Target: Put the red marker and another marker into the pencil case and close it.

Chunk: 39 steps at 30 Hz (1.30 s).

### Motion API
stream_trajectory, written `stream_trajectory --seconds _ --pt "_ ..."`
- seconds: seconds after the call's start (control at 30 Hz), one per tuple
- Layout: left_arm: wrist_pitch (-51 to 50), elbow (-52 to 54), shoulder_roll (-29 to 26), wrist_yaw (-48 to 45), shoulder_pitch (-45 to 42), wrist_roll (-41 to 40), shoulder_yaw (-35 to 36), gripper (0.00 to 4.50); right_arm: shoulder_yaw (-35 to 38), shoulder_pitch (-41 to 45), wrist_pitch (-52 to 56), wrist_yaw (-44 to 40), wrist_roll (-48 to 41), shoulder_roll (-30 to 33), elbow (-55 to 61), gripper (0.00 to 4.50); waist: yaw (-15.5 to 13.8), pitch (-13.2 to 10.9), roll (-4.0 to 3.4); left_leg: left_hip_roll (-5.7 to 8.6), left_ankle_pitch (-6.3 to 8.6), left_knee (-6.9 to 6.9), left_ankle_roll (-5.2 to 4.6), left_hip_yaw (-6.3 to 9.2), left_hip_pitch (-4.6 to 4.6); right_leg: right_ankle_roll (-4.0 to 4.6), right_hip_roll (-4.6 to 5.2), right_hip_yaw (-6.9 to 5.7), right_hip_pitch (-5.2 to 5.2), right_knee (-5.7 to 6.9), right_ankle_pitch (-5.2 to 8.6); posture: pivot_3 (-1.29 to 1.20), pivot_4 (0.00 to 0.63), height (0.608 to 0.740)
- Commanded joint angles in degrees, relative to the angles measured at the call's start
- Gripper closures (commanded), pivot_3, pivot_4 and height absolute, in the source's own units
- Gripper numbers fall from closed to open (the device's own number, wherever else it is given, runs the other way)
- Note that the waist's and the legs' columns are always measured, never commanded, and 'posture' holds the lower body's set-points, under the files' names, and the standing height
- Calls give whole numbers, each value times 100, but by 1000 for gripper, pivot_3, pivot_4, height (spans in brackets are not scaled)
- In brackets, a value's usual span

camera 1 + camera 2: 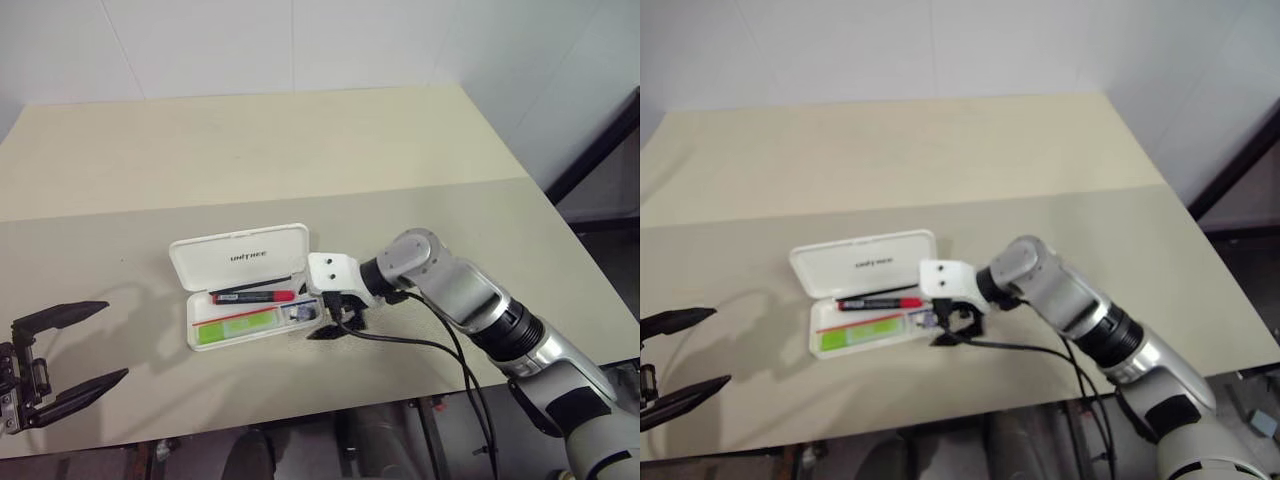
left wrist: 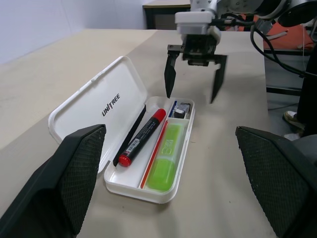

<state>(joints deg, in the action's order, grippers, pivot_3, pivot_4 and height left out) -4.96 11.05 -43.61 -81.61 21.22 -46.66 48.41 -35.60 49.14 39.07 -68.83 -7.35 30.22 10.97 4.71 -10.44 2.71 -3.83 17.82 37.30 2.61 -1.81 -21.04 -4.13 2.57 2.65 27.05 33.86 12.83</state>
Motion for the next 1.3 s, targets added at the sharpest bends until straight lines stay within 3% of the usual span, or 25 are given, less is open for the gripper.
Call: stream_trajectory --seconds 0.03,0.27,0.57,0.67,0.8,1.03,1.07,1.3 --pt "-14 254 -28 163 -38 -46 22 0 382 37 111 -366 -378 279 584 63 -4 0 0 0 0 0 0 0 0 0 0 0 0 0 0 0 150 740" --pt "-318 592 36 1022 -417 -250 -52 0 1074 55 514 -613 -1130 616 954 63 -24 2 4 0 0 5 0 0 7 -11 0 0 -7 0 -6 0 150 740" --pt "-771 688 -75 2025 -619 61 -253 0 2097 -168 754 -42 -1683 643 916 63 -14 3 5 0 0 7 0 -1 16 -27 -2 6 -20 -1 -16 0 150 740" --pt "-895 552 -46 2453 -944 -19 -234 649 2290 -211 772 197 -1715 643 851 0 -24 3 6 1 0 9 0 -1 15 -27 -2 6 -20 -1 -16 0 150 740" --pt "-1024 231 -154 2507 -1320 -104 -260 1955 2525 -311 781 373 -1844 701 880 0 -32 3 6 2 0 11 0 -2 20 -28 -1 10 -28 -3 -16 0 150 740" --pt "-1283 -769 -608 2875 -2236 478 -896 4287 2968 -641 667 552 -2149 756 964 0 -79 3 7 2 0 2 0 -3 43 -28 -3 10 -48 -6 -16 0 150 740" --pt "-1318 -931 -652 2931 -2393 554 -976 4486 3024 -749 661 523 -2224 802 1019 0 -102 3 7 2 0 3 0 -4 43 -28 -3 11 -48 -6 -16 0 150 740" --pt "-927 -2681 -809 2948 -3820 1352 -1728 4486 3612 -1768 -314 655 -2513 487 1103 0 -181 4 10 2 0 -10 0 -9 56 -62 -8 11 -55 -4 -35 0 150 740"
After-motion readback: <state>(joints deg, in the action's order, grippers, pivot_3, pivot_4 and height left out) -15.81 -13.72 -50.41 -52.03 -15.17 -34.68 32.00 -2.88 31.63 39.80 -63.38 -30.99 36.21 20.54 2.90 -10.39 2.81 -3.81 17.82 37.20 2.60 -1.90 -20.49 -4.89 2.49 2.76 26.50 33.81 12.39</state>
